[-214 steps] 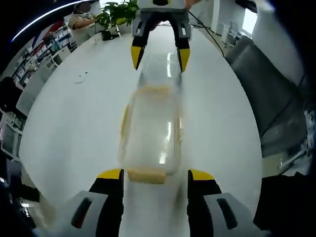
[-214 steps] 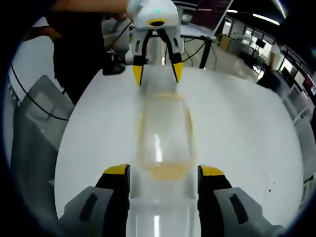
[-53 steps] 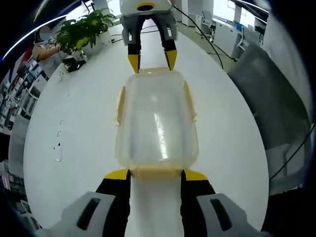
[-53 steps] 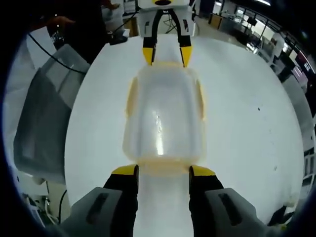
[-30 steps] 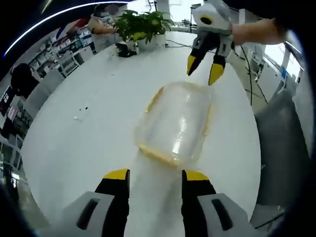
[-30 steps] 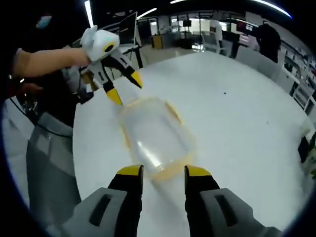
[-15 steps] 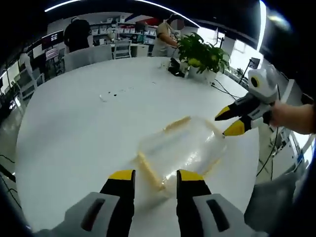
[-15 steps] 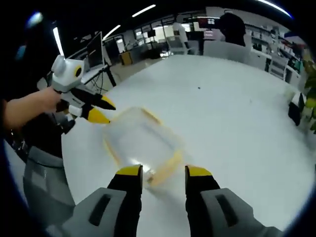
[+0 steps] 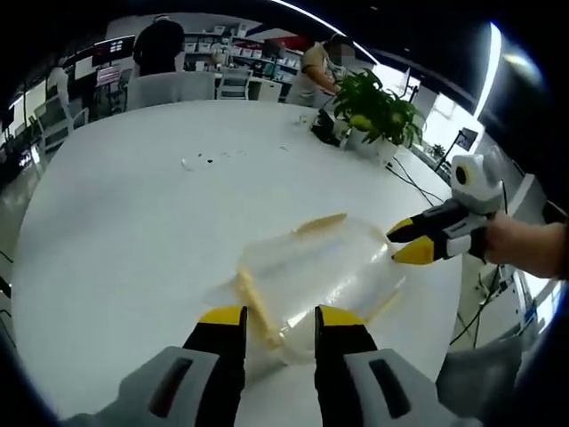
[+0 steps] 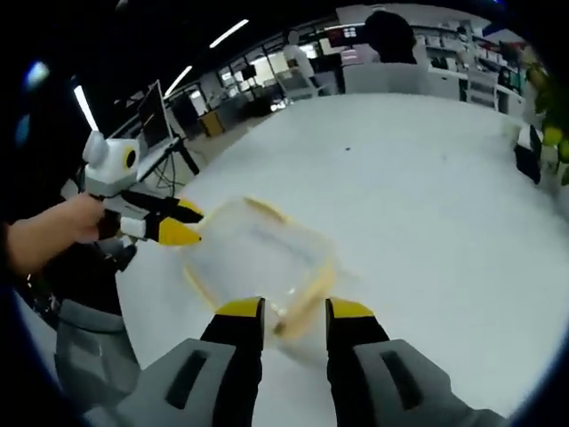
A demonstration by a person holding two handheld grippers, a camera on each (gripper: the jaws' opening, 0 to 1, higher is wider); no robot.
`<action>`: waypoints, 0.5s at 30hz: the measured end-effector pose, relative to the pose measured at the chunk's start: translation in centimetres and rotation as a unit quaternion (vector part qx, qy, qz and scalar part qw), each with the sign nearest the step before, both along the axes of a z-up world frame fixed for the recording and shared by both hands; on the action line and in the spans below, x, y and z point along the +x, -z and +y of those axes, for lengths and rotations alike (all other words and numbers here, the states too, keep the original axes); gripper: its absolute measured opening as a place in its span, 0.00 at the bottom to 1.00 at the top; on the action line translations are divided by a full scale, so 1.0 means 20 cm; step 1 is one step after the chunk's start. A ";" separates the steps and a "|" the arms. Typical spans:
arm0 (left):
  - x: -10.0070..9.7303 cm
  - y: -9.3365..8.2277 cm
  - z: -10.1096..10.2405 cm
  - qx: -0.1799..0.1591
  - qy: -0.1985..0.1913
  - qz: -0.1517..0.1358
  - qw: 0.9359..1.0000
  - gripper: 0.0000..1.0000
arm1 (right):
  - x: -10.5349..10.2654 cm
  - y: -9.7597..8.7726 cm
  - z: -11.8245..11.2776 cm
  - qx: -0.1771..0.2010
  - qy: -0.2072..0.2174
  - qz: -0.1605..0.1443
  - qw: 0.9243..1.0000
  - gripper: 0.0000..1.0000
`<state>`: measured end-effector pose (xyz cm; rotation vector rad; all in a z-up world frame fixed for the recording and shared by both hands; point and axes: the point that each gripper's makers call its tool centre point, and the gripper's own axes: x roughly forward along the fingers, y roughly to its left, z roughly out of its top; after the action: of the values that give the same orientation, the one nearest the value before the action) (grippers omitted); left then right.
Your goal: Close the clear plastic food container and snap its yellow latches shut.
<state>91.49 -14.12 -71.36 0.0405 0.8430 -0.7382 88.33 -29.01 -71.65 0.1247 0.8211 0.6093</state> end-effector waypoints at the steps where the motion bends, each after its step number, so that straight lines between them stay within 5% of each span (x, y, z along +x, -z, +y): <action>1: 0.00 0.00 0.00 -0.001 -0.001 0.001 1.000 0.23 | 0.00 0.00 0.00 0.002 0.000 0.001 1.000 0.24; 15: 0.00 0.02 0.00 -0.042 -0.056 0.042 0.997 0.24 | 0.02 0.02 -0.01 0.041 0.018 0.033 0.998 0.27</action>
<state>91.48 -14.06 -71.82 -0.1127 0.8865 -0.6719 88.71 -29.14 -72.02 0.2353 0.8563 0.6075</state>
